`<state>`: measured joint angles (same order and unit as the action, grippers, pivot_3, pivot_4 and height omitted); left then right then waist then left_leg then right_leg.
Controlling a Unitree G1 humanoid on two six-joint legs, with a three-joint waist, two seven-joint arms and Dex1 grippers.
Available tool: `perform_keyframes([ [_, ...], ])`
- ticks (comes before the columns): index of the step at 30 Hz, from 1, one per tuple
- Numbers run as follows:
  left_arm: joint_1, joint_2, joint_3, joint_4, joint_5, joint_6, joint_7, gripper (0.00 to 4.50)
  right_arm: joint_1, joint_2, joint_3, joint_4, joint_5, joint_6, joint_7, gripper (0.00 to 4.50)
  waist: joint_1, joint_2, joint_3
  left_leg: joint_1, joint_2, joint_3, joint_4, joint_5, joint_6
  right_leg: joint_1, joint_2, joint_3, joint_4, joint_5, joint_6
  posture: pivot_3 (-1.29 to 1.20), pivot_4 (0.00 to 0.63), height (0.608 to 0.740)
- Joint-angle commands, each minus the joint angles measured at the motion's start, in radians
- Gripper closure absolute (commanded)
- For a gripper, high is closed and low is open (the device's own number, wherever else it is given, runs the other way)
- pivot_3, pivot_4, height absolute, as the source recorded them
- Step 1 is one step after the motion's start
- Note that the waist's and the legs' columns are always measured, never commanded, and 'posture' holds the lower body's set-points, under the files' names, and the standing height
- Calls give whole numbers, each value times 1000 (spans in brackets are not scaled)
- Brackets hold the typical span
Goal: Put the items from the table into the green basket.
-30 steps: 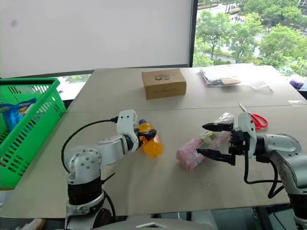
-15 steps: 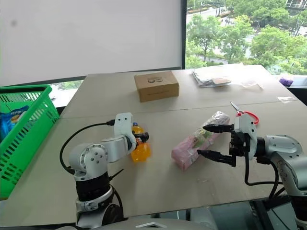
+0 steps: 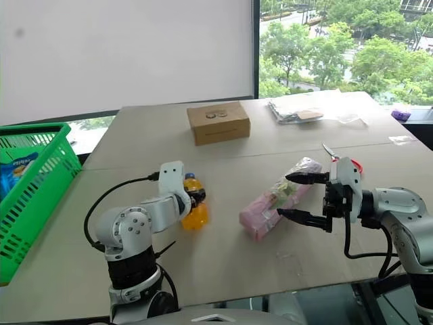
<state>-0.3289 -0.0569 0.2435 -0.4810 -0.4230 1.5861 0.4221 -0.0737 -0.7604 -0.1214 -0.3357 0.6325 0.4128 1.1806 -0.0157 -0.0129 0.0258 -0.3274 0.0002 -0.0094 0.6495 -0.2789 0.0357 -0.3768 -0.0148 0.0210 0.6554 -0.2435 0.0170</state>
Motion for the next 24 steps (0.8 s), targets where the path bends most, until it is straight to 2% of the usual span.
perform_keyframes([
  [1, 32, 51, 52, 49, 101, 28, 3, 1552, -27, -9, -11, -26, 20, 2, 0, 0, 0, 1, 1, 0, 0, -1, -1, 0, 0, 0, 1, -1, 0, 0, 0, 59, 0, 724],
  [5, 16, 64, 58, 39, 119, 27, -23, 1552, -38, -8, -4, -20, 18, 3, 2, 0, -2, 3, 5, 1, 0, -9, -1, 0, 0, -1, 4, -2, -1, 0, 0, 64, 0, 724],
  [9, 8, 93, 43, 7, 117, -69, -75, 1552, -48, -4, -1, -16, 20, 4, 1, 0, -1, 4, 11, 1, -7, -24, -1, 0, -1, -1, 5, -2, -1, 0, 0, 72, 0, 724],
  [11, -10, 125, 54, -5, 113, -174, -115, 1552, -53, 2, 2, -15, 24, 4, 1, 0, -1, 4, 17, 1, -8, -26, -1, 0, -1, -2, 5, -3, -1, 0, 0, 77, 0, 724],
  [13, -25, 157, 73, -7, 119, -256, -135, 1552, -63, 15, 2, -18, 38, 11, -8, 0, -1, 2, 29, 0, -7, -27, -1, 0, -1, -3, 5, -4, -1, 0, 0, 77, 0, 724],
  [15, -30, 208, 62, -10, 140, -330, -160, 1552, -80, 32, 1, -19, 56, 22, -20, 0, 2, -6, 38, -3, -7, -29, -2, 2, -3, -6, 6, -4, 1, 0, -1, 82, 0, 724],
  [17, -33, 250, 43, -3, 160, -378, -184, 1552, -97, 43, 0, -15, 67, 30, -27, 0, 7, -7, 39, -10, -6, -32, -2, 5, -12, -13, 7, -5, 2, 1, -2, 88, 0, 724],
  [20, -68, 412, -4, 23, 237, -494, -243, 1552, -143, 80, 2, -19, 105, 54, -57, 0, 32, -10, 39, -36, -11, -32, 1, 11, -23, -38, 4, -3, 3, 8, -8, 99, 0, 724],
  [24, -136, 525, 24, 69, 284, -581, -268, 1552, -202, 122, 10, -23, 132, 78, -87, 0, 72, -13, 37, -58, -15, -35, 3, 11, -24, -57, -2, -5, 1, 11, -12, 114, 0, 724],
])
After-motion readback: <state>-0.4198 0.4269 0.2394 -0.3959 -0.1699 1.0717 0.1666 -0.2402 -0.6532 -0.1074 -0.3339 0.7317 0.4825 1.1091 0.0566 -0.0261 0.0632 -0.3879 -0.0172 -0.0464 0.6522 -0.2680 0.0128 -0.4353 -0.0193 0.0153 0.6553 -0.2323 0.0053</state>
